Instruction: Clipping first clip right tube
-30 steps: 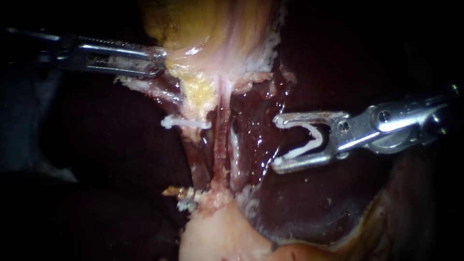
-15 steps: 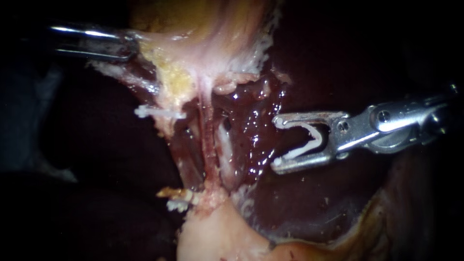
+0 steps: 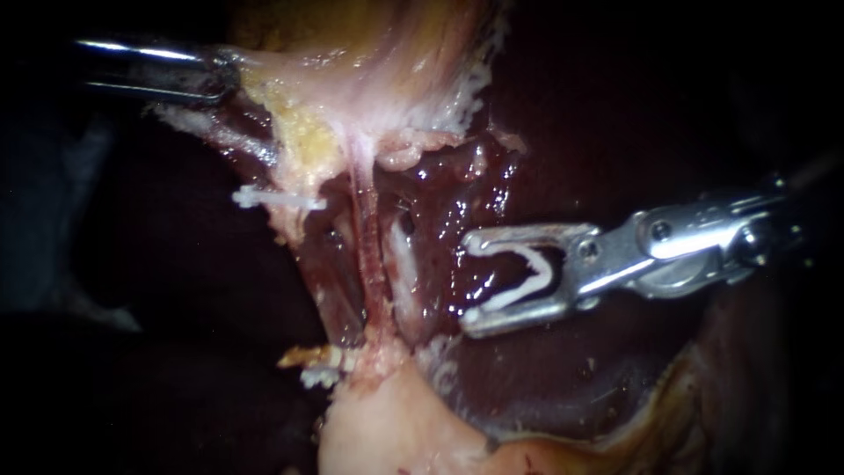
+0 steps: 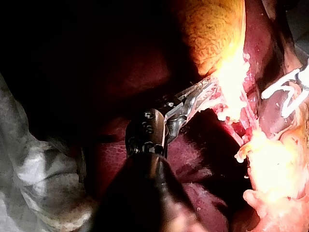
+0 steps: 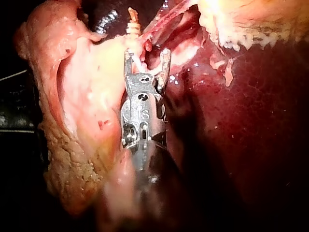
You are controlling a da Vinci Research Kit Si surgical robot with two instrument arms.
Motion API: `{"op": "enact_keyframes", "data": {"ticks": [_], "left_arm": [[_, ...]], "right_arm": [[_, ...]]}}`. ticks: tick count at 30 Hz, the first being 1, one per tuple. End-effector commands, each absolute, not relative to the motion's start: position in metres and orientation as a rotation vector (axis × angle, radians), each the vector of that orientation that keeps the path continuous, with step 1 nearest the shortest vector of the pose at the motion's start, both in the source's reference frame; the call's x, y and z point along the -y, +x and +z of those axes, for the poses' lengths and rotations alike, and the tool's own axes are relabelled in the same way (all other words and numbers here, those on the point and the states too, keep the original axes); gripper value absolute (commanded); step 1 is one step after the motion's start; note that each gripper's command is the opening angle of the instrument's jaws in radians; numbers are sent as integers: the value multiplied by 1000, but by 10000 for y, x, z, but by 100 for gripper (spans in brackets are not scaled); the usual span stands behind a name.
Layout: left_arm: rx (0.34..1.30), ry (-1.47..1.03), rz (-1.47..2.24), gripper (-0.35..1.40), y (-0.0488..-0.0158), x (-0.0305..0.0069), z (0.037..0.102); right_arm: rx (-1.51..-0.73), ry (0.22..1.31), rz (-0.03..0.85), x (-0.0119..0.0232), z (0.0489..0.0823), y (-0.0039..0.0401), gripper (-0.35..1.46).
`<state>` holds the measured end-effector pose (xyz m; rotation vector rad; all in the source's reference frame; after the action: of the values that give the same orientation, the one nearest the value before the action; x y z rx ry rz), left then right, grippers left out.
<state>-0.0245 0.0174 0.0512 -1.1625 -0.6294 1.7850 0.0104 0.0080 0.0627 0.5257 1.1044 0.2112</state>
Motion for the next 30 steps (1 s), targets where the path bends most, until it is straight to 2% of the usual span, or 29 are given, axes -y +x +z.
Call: {"op": "enact_keyframes", "data": {"ticks": [1,4,15,19,30], "left_arm": [[628,-1162,1786,-35,-245,-174,512],[628,-1162,1786,-35,-245,-174,512],[623,-1162,1785,-35,-246,-172,513],[623,-1162,1785,-35,-246,-172,513],[622,-1161,1785,-35,-247,-172,514]], "right_arm": [[-1101,536,220,-78,630,108,50],[-1098,564,257,-74,642,120,50],[-1194,678,372,-75,670,153,50],[-1222,704,382,-77,674,169,49],[-1219,737,389,-61,693,193,49]]}}
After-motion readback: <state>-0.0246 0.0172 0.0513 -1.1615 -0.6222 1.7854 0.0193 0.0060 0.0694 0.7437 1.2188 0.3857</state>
